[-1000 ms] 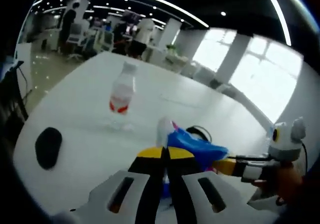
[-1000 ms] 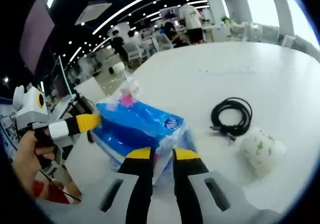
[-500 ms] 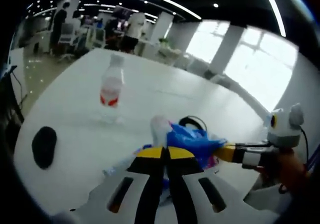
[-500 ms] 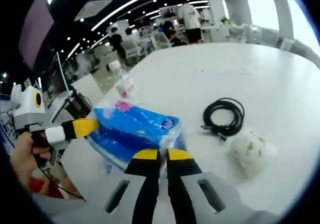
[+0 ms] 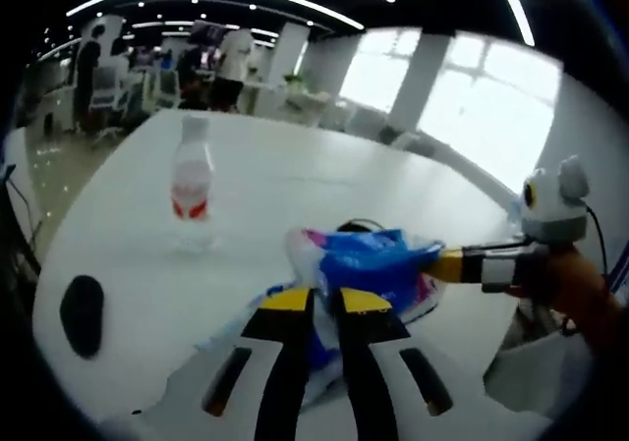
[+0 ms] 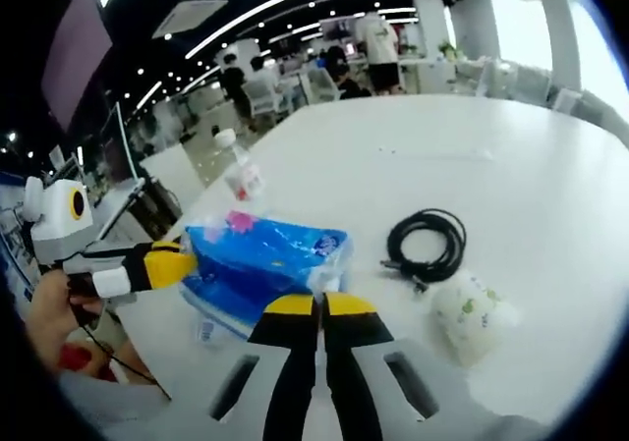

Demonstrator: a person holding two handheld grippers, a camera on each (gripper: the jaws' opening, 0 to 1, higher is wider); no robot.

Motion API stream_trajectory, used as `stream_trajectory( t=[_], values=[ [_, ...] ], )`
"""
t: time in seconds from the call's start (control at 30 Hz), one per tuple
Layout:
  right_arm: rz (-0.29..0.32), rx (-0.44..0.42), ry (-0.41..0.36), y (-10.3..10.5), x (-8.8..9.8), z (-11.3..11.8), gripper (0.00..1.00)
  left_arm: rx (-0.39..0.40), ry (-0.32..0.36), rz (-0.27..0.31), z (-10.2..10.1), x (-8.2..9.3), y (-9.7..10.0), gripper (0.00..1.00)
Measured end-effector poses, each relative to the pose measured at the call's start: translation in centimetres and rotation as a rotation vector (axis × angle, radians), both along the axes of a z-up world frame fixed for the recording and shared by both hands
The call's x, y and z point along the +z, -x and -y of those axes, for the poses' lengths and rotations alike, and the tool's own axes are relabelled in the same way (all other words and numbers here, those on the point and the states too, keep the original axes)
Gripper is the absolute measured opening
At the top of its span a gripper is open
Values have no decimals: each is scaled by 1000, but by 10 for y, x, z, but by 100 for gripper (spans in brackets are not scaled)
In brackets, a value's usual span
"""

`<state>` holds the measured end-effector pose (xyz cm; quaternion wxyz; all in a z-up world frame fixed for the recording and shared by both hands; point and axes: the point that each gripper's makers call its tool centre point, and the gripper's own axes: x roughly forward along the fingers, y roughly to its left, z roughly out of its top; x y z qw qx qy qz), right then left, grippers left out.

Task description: Arrange the tabletop items into an orderly group along one side of the table until the central work area is clear of visible clutter.

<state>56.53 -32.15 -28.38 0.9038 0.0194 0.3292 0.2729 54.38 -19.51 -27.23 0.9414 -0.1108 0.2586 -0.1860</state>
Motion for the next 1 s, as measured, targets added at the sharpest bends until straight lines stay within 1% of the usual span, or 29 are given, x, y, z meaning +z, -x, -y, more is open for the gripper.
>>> stream_trajectory(
  t=[0.07,0.13,0.17,0.23,0.33,0.5,0.57,0.7,0.9,1.0],
  values=[
    [4,-2,0,-2,3,4,1,-9,0,13,2,2,0,14],
    [14,-1,3,-4,8,9,1,-18,-1,28,4,5,-1,20],
    [20,2,10,-5,10,11,1,-24,-4,34,5,5,-2,25],
    [27,9,22,-7,13,14,1,-36,-9,48,8,7,-2,29],
    [26,4,14,-11,16,20,1,-58,-13,66,13,9,-2,37],
    [38,2,37,-19,23,33,1,-95,-50,88,19,10,-2,48],
    [42,0,37,-22,25,38,1,-104,-72,111,20,13,-2,52],
    [43,-8,44,-32,28,50,1,-121,-97,137,21,15,-3,60],
    [50,-23,57,-46,33,68,1,-135,-112,146,24,14,-3,67],
    [60,-25,77,-54,36,78,1,-141,-122,147,25,12,-4,72]
  ],
)
